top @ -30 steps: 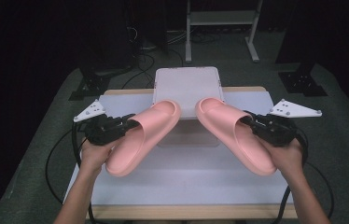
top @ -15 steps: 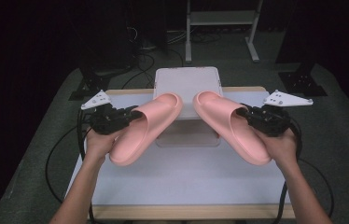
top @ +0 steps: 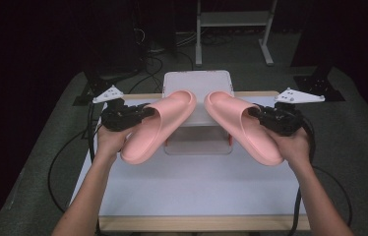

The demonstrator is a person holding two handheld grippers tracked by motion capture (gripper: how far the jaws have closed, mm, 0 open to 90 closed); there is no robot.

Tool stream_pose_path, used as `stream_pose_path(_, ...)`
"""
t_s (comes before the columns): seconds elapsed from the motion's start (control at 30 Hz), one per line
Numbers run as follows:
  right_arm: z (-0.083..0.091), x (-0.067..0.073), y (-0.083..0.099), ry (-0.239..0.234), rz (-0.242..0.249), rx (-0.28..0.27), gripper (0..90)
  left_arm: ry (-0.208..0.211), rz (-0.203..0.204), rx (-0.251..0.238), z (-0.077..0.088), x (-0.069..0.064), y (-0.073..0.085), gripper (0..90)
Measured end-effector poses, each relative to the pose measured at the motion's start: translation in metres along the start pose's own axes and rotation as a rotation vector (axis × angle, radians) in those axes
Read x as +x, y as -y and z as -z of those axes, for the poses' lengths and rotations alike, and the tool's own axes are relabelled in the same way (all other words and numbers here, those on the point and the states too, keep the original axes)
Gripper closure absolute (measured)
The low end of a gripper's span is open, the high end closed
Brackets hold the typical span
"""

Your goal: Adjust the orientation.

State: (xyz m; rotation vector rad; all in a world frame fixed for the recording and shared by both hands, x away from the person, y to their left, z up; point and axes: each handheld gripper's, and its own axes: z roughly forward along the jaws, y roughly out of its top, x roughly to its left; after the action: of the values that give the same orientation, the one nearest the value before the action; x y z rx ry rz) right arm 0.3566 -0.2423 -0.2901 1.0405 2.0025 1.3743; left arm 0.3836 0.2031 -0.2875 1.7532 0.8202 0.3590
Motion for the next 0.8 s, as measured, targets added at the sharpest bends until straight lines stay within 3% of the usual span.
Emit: stream_pose_path(0.8,-0.009,-0.011,-0.005,0.027,-0.023,0.013,80.0,-0.017,0.025,0.011,-0.013,0.014,-0.007,72.0)
